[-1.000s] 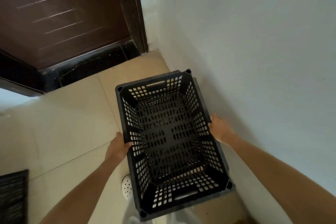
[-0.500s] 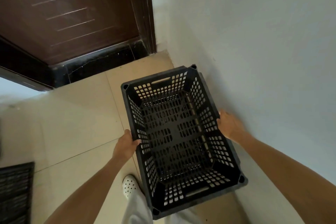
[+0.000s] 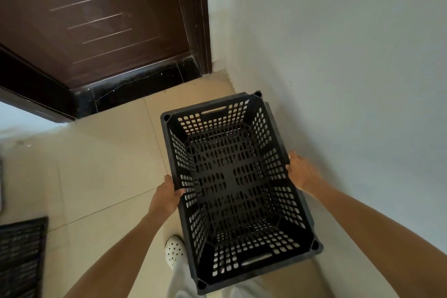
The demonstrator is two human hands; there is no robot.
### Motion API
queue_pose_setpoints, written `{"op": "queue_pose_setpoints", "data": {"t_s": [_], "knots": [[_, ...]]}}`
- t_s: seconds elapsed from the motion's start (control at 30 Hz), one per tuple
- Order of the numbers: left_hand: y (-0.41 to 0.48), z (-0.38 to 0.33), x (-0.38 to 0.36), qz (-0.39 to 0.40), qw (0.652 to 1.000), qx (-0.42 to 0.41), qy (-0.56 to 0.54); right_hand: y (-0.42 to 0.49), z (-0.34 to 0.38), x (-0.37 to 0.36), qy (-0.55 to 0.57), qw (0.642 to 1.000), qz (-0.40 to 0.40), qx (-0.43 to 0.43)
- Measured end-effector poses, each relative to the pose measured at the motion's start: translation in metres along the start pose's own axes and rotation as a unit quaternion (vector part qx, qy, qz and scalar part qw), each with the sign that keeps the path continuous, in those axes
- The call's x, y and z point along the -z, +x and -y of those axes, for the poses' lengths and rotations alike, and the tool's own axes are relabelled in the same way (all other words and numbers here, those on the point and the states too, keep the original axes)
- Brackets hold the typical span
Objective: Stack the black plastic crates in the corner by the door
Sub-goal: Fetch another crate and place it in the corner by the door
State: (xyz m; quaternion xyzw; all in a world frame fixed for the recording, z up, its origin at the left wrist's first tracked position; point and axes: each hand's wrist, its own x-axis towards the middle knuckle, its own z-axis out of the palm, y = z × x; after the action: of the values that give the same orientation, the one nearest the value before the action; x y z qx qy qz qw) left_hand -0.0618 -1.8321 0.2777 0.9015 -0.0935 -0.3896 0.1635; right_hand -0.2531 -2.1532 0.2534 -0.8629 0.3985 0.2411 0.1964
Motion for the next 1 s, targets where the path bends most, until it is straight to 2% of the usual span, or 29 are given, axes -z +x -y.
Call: {"op": "queue_pose_setpoints", "data": {"t_s": [0.37,0.5,0.57,0.63,0.73,0.8,0.9,1.0], "knots": [[-0.005,0.01,-0.017,0.001,1.0,-0.012,-0.002,-0.012,-0.01,-0.011,0.013,1.0,-0.025,0.001],[-0.008,0.012,-0.024,-0.047,0.998,-0.024,-0.023,-0.022,-0.008,-0.011,0.031,0.999,-0.009,-0.009],[-0.014,0.014,-0.028,-0.074,0.995,-0.056,-0.025,-0.036,-0.008,-0.017,0.045,0.999,-0.019,-0.006],[-0.019,0.017,-0.034,-0.097,0.988,-0.106,0.054,-0.058,-0.007,-0.028,0.025,0.998,-0.058,0.01],[-0.032,0.025,-0.044,-0.107,0.945,-0.209,0.226,-0.103,-0.003,-0.052,-0.015,0.992,-0.115,0.043],[-0.043,0.035,-0.056,-0.08,0.902,-0.297,0.302,-0.132,0.002,-0.076,-0.025,0.992,-0.108,0.06],[-0.062,0.052,-0.079,-0.003,0.847,-0.396,0.356,-0.17,0.015,-0.123,-0.024,0.994,-0.077,0.074],[-0.084,0.066,-0.104,0.07,0.803,-0.44,0.395,-0.203,0.033,-0.17,-0.031,0.996,-0.056,0.067]]}}
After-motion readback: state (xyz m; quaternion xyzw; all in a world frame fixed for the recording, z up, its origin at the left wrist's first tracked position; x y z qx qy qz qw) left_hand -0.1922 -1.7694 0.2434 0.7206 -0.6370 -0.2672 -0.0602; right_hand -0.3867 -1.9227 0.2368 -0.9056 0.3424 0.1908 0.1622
